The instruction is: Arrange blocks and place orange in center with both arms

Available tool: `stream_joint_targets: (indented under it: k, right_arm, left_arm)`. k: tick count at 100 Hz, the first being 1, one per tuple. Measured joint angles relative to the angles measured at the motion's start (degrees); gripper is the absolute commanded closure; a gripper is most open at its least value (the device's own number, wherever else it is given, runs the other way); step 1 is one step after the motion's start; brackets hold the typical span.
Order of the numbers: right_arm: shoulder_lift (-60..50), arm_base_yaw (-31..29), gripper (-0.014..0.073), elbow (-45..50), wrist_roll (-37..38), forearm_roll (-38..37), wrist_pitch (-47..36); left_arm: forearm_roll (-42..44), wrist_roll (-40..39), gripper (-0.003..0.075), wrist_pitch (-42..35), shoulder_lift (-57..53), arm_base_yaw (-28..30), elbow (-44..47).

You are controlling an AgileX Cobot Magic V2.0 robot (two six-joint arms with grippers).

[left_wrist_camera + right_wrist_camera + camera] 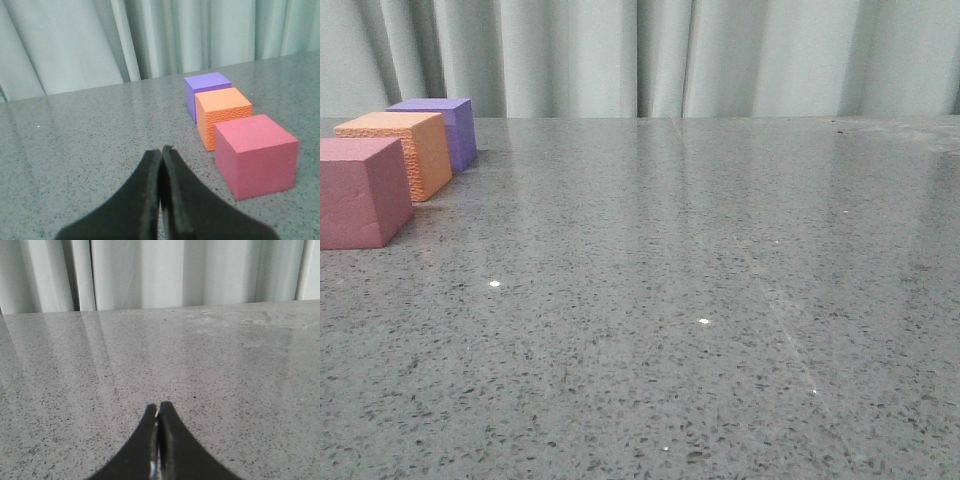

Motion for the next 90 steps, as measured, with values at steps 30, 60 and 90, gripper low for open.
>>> stream_joint_targets:
  k: [30,60,90]
  right_arm:
    - [0.0,0.0,0.0661,0.0,0.0,0.0,0.0]
    - [0.0,0.0,0.0661,0.0,0.0,0.0,0.0]
    - [0.0,0.0,0.0661,0.0,0.0,0.0,0.0]
  left_arm:
    - [-1.84,0.13,0.0739,-2.13,-12.63,0.0,8.12]
    - [-2.06,0.13,0.0739,1.2,-13.05,0.31,8.12]
    - [-2.68,0.13,0.0739,1.8,-13.05,3.92,8.12]
